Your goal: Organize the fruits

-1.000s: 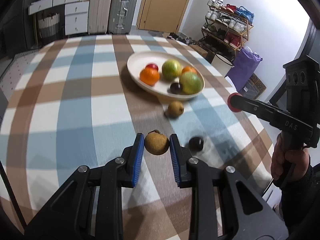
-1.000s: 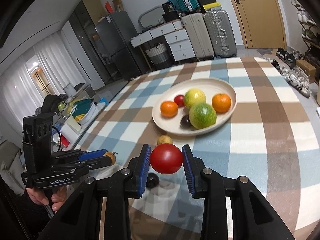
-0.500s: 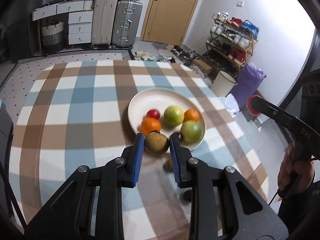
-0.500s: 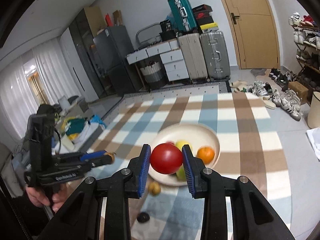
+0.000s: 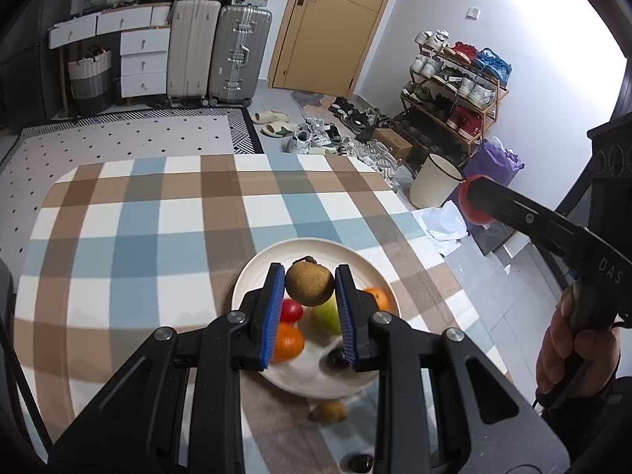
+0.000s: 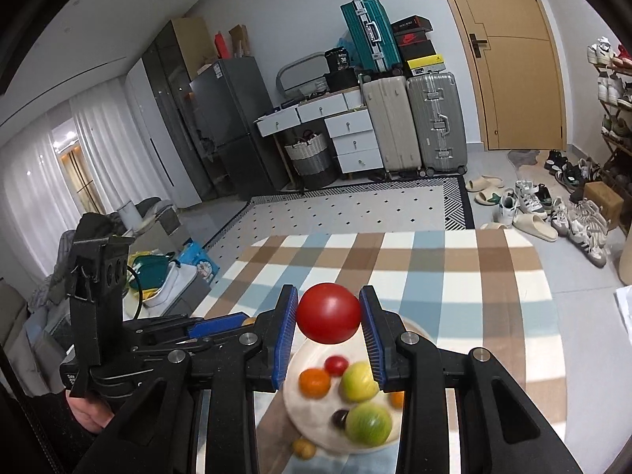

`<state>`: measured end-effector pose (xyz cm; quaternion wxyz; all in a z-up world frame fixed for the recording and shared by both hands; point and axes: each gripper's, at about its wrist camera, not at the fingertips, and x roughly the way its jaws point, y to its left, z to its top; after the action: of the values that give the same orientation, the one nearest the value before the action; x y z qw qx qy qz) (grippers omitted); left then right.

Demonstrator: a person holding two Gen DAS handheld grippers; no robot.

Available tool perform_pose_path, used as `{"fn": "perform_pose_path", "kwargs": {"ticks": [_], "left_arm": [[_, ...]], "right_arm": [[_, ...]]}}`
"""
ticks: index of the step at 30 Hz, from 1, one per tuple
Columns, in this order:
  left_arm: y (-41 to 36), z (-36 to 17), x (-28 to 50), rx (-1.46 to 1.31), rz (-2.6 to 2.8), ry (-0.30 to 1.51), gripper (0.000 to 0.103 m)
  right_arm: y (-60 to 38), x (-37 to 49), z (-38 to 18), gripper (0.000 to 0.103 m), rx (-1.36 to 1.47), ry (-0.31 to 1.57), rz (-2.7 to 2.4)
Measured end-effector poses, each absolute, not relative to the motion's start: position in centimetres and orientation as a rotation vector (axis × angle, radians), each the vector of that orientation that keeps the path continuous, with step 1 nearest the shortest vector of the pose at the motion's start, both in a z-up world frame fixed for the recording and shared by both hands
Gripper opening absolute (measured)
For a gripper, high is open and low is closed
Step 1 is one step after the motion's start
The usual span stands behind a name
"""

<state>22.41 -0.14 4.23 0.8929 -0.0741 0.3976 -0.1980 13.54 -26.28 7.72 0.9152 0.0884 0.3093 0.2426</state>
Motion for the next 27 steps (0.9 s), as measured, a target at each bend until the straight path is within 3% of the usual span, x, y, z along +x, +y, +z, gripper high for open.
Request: {"fn": "perform_pose_path", "kwargs": {"ticks": [6,13,27], "left_arm": [[-1.9,2.7,27.4,-0.155,-0.414,0.884,0.023],[-4.3,-1.8,31.6,-0.125,-0.458,0.961,0.023],[-6.6,-8.8,34.2,-0.112,-0.500,1.103,0.024]], "right_arm": [[-27.1,17.6,6.2,0.032,0.190,0.654,0.488],[-27.6,21.4,-0.5,0.032,0.231,0.789,0.474],[-27.4,23.1,-8.6,0.033,0.265,0.933,0.482]]}}
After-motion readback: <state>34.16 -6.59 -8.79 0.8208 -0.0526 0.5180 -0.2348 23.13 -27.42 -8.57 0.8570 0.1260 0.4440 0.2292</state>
